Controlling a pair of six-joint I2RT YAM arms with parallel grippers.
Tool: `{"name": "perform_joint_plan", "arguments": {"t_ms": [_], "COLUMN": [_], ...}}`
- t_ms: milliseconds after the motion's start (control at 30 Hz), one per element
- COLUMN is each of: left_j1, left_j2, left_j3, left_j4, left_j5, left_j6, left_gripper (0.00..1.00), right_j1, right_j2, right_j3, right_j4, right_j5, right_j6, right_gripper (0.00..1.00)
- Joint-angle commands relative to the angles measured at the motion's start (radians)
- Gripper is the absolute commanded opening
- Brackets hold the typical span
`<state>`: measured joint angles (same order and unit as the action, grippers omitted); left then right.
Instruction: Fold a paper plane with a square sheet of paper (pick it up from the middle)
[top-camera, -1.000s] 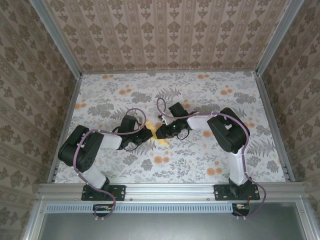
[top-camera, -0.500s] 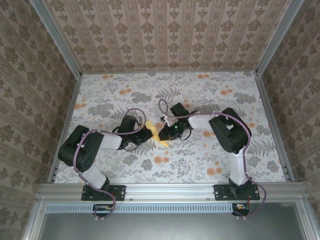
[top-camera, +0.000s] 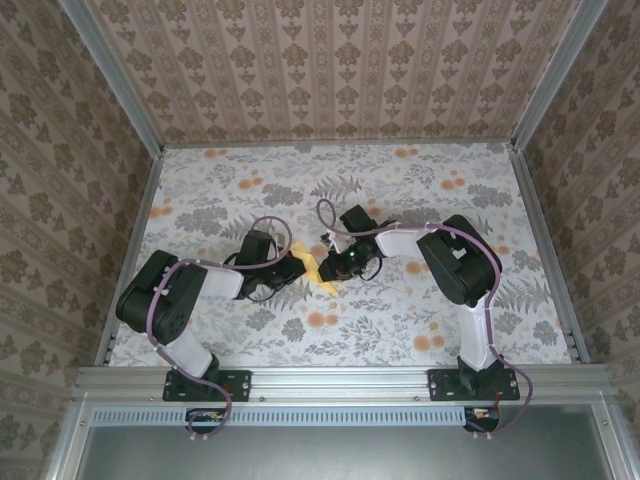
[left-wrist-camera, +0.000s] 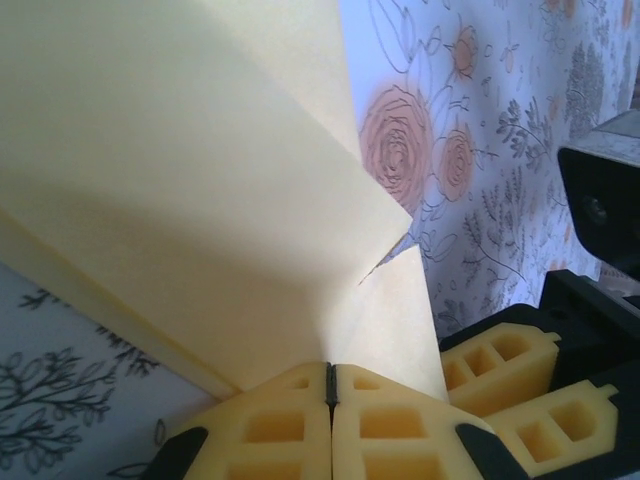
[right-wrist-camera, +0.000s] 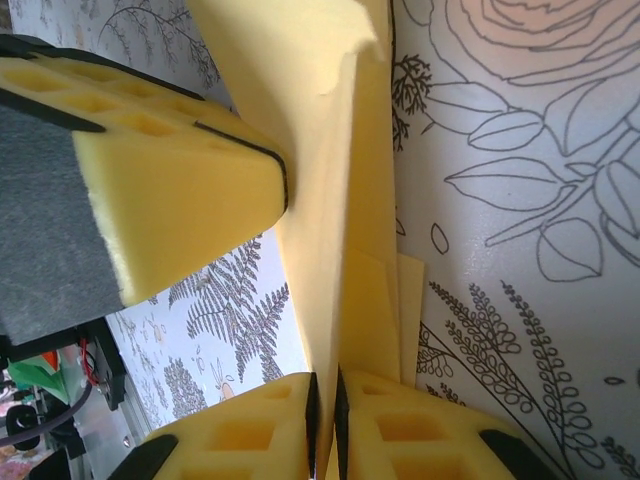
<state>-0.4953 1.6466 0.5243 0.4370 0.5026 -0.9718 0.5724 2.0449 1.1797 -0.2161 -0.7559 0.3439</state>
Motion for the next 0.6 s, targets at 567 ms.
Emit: {"name": "perform_joint_plan", "arguments": {"t_ms": [567], "left_j1": [-0.019], "left_j2": [0.052], "left_j3": [0.016], "left_j4": [-0.047], "left_j5": [-0.001], "left_j6": [0.011], "left_gripper": [0.04], "right_j1": [0.013], "right_j2": [-0.044], "right_j3": [-0.002], "right_j4": [-0.114], "right_j5": [0.094], "right_j6": [-0.028], "right_gripper": [0.27]}}
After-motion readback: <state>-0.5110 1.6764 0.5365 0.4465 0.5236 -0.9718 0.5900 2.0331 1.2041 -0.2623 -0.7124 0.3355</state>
